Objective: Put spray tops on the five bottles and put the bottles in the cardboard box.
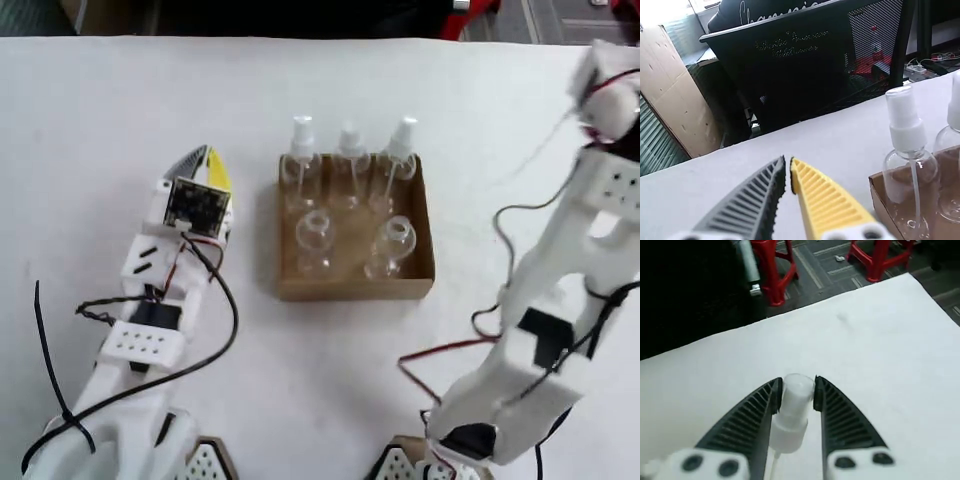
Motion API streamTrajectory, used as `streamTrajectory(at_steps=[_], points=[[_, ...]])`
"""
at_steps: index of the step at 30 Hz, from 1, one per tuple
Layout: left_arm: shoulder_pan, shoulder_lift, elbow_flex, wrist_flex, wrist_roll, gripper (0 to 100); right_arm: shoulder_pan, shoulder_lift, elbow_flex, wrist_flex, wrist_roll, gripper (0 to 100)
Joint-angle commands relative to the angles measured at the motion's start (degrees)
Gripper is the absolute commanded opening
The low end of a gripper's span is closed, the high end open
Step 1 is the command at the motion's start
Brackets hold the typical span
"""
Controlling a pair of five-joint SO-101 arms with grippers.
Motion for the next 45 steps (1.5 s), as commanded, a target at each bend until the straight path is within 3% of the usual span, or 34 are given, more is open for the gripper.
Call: streamTrajectory(at_steps=[1, 7, 15, 20, 25, 35, 40, 45], points=[[0.7, -0.2, -0.7, -1.5, -0.6, 2, -4.3, -7.3, -2.4, 3.8, 1.1, 1.6], [0.6, -0.2, -0.7, -1.6, -0.6, 2, -10.2, -15.8, -2.4, 9.3, 1.5, 1.6], [0.1, -0.2, -0.7, -1.6, -0.6, 2, -24.7, -26.2, -1.8, 9.9, 1.6, 1.6], [-3.6, -0.7, -1.1, -1.8, 1.4, 2, -32.7, -26.6, -1.8, 10.2, 1.8, 1.6], [-5.7, -0.2, -1.2, -3.3, 5.0, 2, -41.0, -27.6, -1.8, 13.5, 8.7, 1.7], [-5.7, -0.2, -1.2, -3.4, 5.0, 2, -49.7, -39.5, 18.2, 12.8, 8.2, 1.7], [-5.7, -0.2, -1.2, -3.7, 5.1, 2, -50.1, -48.9, 36.6, 0.5, 8.4, 1.7], [-5.7, -0.2, -1.2, -3.7, 5.1, 2, -48.3, -56.8, 61.7, -23.5, 9.0, 1.6]])
